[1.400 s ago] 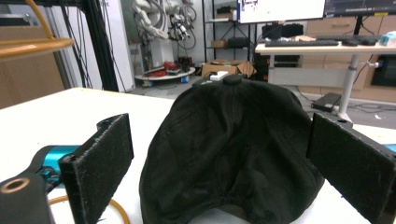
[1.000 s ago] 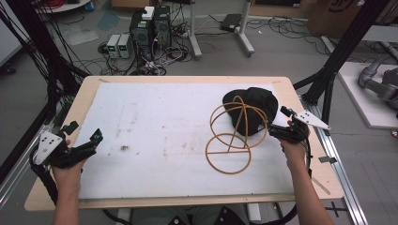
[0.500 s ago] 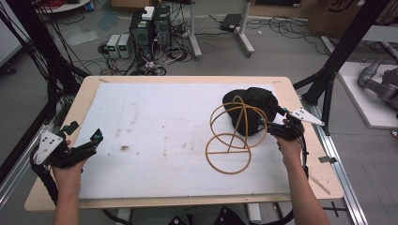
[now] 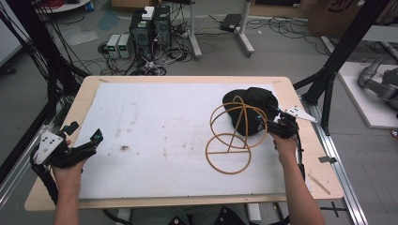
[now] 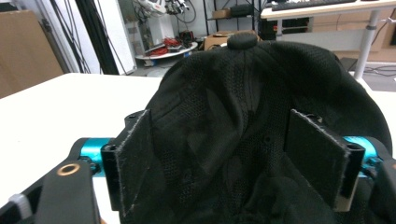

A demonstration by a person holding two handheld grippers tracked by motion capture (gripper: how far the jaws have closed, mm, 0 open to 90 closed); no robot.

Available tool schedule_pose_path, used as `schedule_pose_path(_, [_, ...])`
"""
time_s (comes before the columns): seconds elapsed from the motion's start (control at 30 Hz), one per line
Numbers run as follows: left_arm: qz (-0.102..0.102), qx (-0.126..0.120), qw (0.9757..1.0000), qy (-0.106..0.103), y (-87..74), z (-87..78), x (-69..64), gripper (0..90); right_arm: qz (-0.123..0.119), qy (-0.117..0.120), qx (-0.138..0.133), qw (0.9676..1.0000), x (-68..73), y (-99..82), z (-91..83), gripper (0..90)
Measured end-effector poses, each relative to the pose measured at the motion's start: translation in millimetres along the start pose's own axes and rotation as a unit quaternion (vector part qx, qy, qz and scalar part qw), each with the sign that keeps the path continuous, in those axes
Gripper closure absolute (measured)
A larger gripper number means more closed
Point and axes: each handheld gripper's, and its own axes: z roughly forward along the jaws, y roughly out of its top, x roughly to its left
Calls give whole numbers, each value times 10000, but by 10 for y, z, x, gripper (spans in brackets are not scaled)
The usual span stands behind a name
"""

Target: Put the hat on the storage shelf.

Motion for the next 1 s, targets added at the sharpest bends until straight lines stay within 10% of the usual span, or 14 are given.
schedule_pose_path(0.63, [-27,-5,10000,24,-1,-12,10,115,339,111,162,9992,-27,-79,120,518])
schedule_pose_path(1.0, [-38,5,10000,16,-4,-15,12,118,418,-15,296,9987,-11,-84,116,888])
